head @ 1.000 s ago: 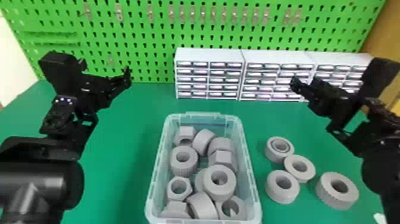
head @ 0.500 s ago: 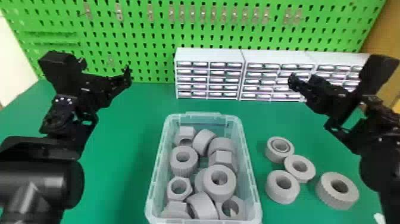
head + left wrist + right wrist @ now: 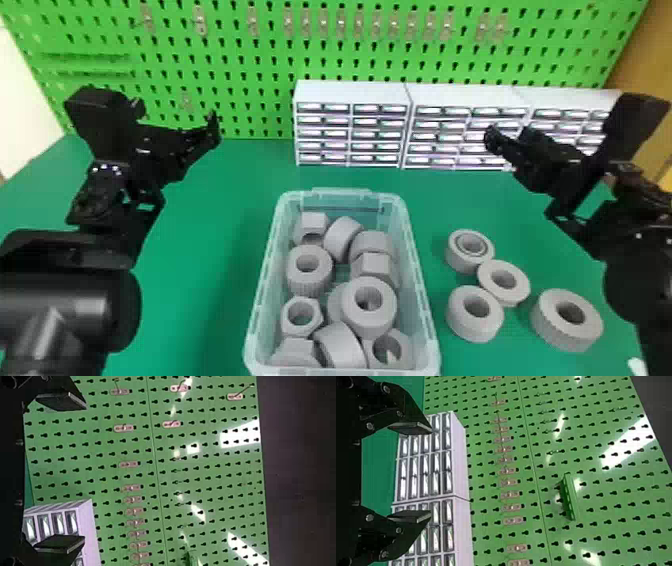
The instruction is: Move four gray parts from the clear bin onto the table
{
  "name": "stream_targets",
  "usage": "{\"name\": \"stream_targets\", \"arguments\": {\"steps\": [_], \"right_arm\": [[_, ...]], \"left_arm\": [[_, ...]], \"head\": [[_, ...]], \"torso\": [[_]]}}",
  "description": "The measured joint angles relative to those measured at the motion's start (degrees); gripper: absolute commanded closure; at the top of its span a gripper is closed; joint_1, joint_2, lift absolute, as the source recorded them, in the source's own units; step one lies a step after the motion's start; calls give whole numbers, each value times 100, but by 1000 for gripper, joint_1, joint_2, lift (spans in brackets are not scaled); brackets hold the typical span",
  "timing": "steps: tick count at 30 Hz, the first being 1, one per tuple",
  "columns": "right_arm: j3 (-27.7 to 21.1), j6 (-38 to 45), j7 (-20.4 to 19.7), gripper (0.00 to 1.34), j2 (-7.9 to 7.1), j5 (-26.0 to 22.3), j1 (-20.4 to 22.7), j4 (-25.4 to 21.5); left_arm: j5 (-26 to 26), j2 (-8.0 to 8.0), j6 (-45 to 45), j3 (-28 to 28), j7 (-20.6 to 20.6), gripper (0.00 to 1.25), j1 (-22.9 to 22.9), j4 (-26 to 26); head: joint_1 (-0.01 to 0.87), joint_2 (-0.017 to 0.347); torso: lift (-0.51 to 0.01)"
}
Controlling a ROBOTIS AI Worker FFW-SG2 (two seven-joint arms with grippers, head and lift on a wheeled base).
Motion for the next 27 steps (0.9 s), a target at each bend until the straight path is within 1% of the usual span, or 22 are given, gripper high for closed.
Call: {"name": "stream_targets", "arguments": {"steps": [27], "right_arm": [[-27, 6, 0, 510, 5, 0, 22, 0]], "left_arm": [[26, 0, 6, 10, 0, 107, 6, 1]], "head": [[678, 34]], "torso": [[-50]]}}
